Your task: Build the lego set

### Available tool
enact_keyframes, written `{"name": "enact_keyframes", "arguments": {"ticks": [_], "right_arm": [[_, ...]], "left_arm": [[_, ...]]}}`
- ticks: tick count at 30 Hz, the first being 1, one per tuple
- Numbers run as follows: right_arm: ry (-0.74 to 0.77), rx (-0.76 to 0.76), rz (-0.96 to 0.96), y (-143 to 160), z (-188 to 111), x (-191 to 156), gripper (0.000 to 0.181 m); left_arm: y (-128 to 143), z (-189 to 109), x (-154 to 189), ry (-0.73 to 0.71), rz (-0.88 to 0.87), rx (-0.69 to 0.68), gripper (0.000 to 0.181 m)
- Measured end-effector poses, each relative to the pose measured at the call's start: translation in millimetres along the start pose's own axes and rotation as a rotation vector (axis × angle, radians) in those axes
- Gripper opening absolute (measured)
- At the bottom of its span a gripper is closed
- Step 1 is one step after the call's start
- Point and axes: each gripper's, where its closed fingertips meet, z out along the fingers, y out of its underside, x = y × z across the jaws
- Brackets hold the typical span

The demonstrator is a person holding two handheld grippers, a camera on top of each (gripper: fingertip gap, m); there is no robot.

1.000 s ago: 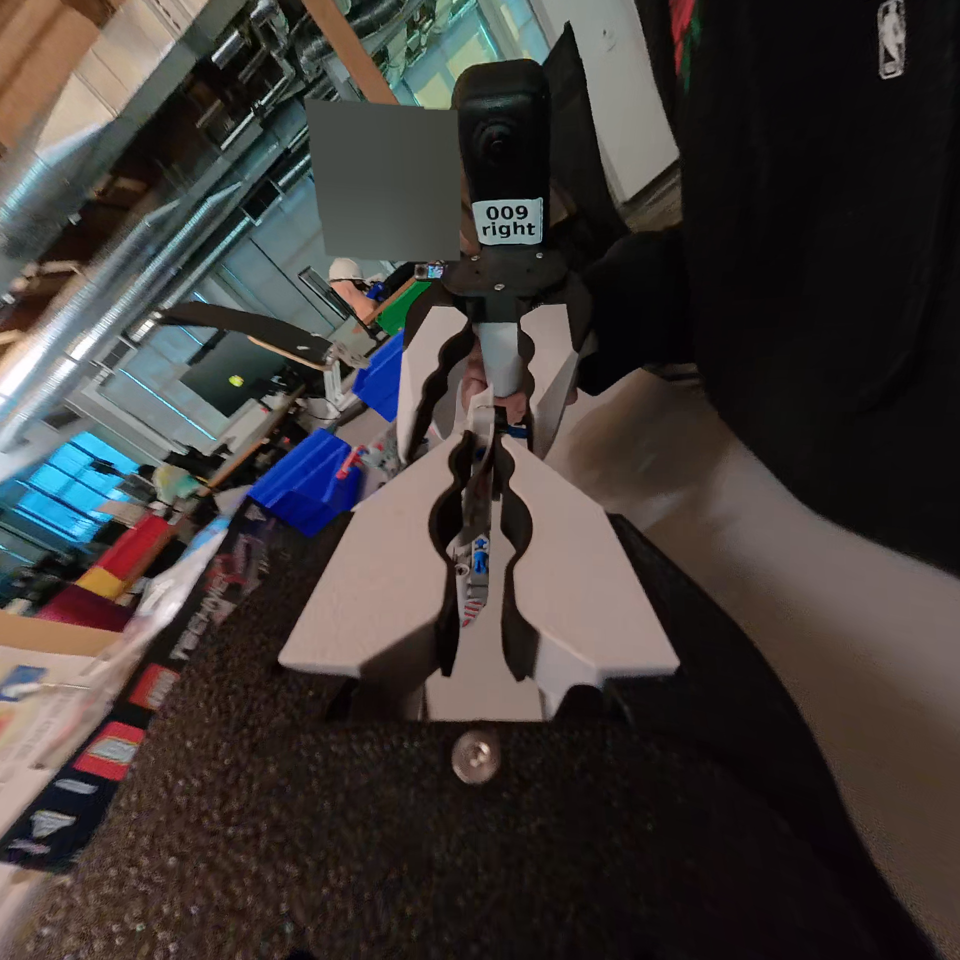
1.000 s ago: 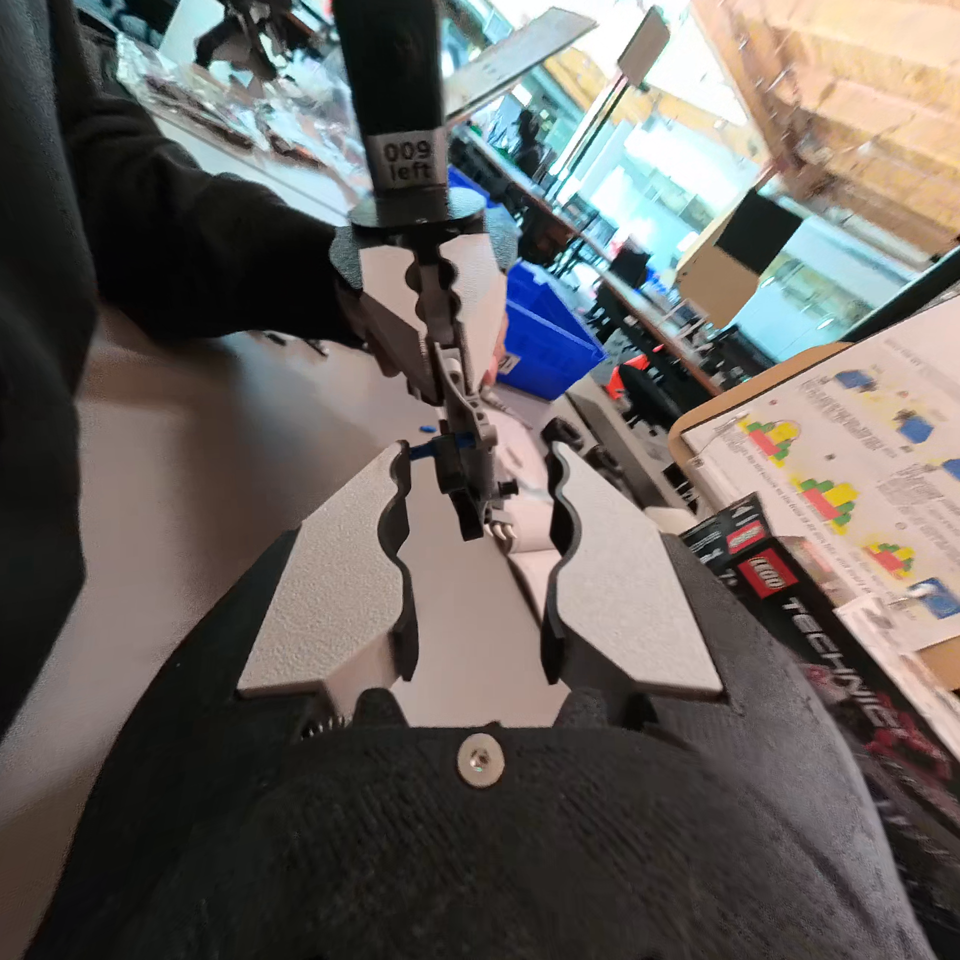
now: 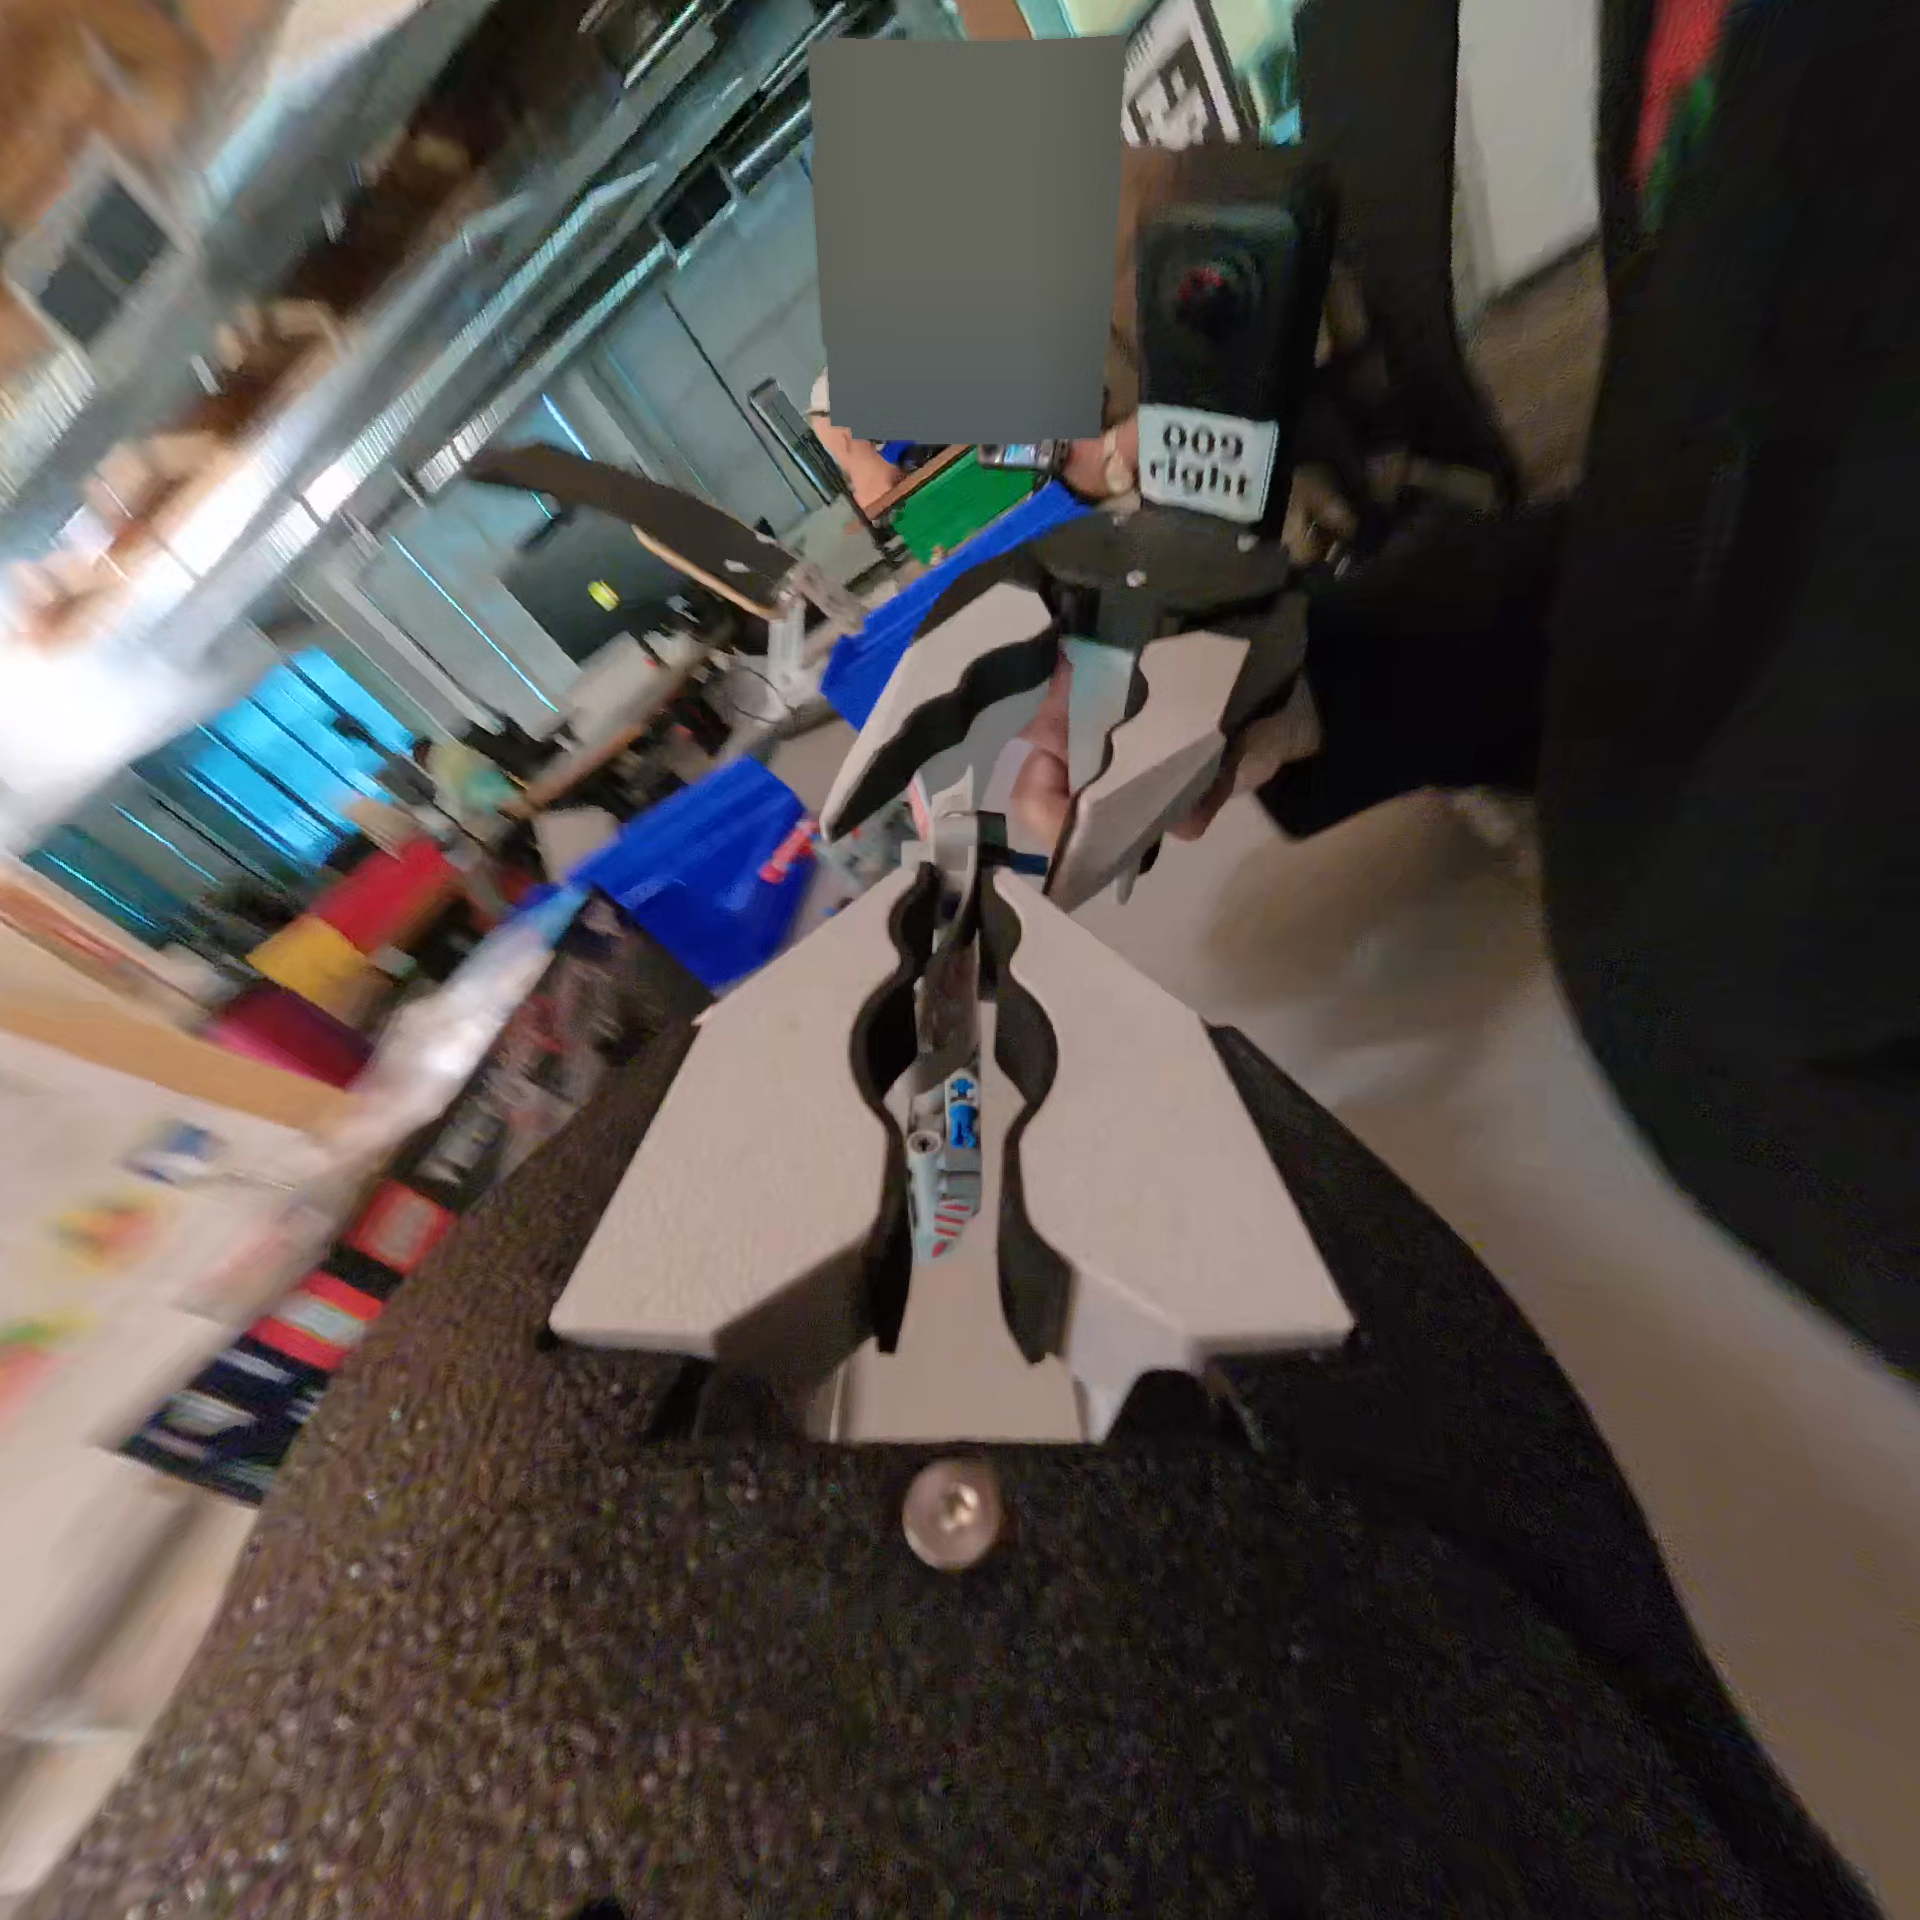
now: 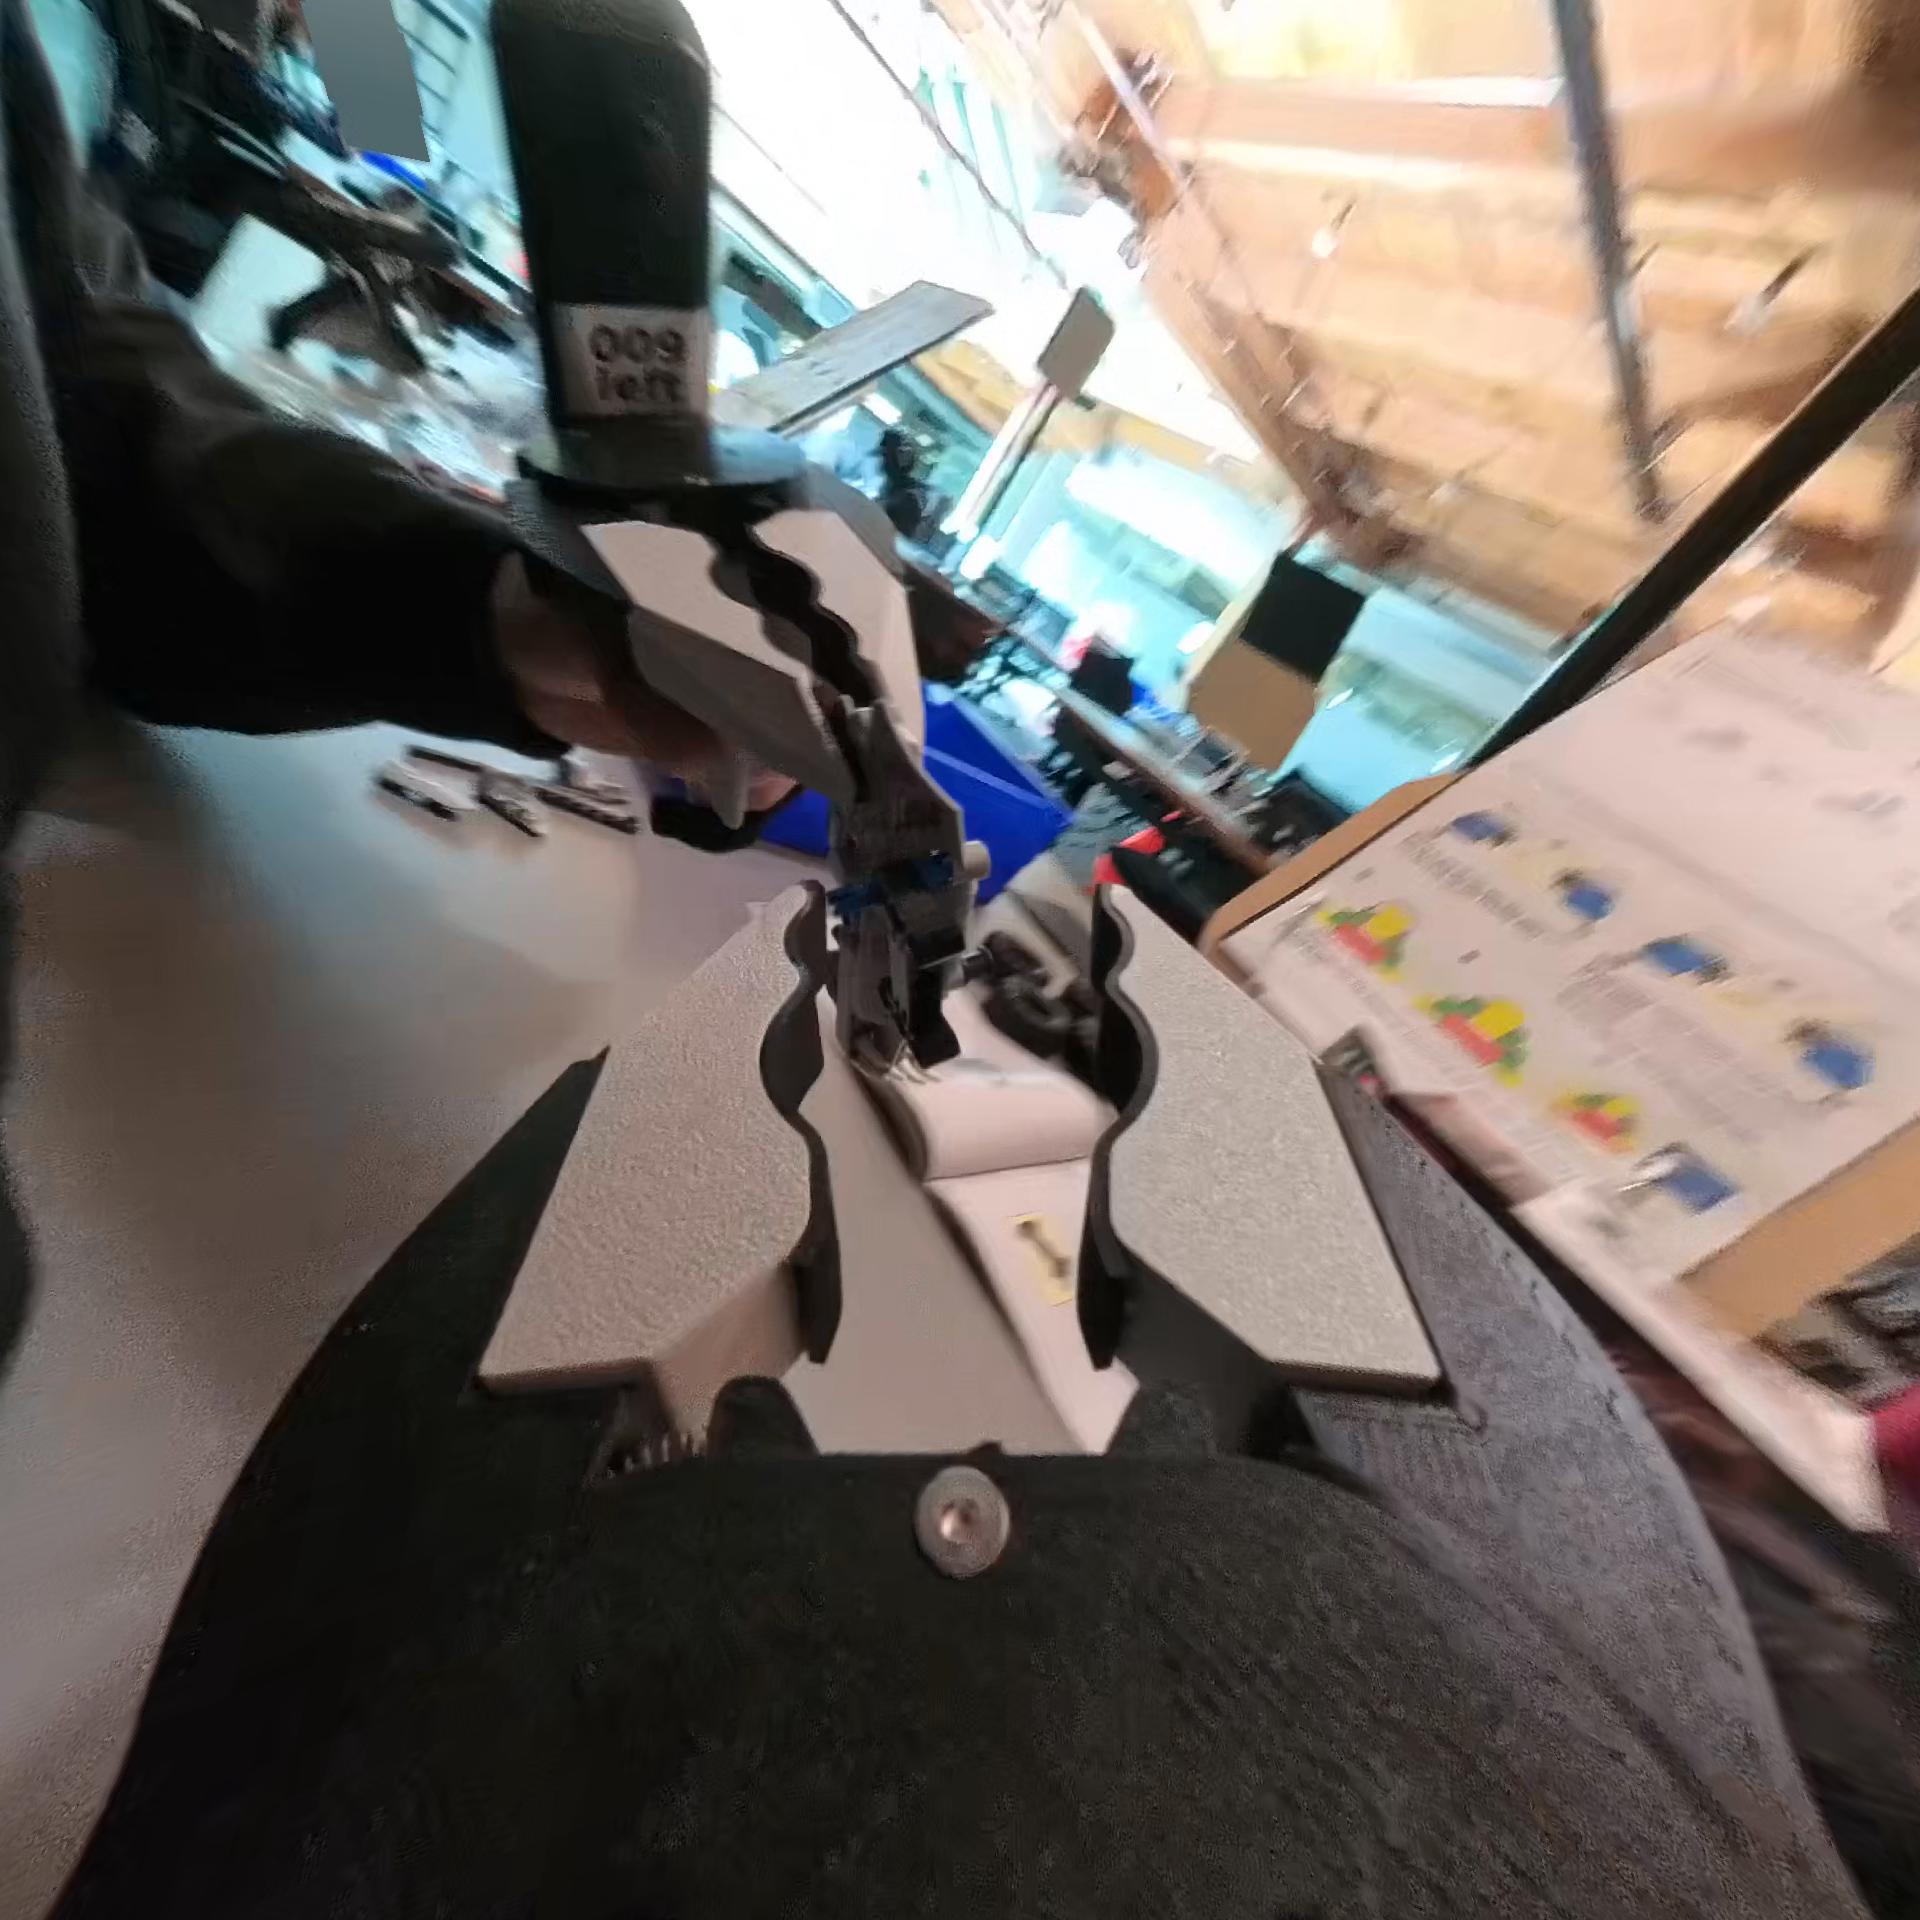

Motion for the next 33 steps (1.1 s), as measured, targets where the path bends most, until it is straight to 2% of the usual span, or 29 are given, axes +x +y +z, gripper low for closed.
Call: {"name": "enact_keyframes", "arguments": {"ticks": [5, 9, 15, 20, 33], "right_arm": [[-0.134, -0.017, 0.408, 16, 6, -3, 0.044], [-0.218, -0.038, 0.563, 25, 6, -9, 0.037], [-0.268, -0.037, 0.572, 22, 6, -19, 0.043], [-0.262, -0.03, 0.59, 19, 7, -17, 0.03], [-0.233, -0.028, 0.649, 20, 14, -16, 0.03]], "left_arm": [[20, 3, -8, 0.083, -0.583, 0.064, 0.005], [22, 3, -7, 0.147, -0.786, 0.168, 0.005], [29, 2, -2, 0.161, -0.736, 0.189, 0.005], [29, 0, -2, 0.168, -0.736, 0.205, 0.005], [32, -5, -7, 0.174, -0.795, 0.27, 0.005]]}}
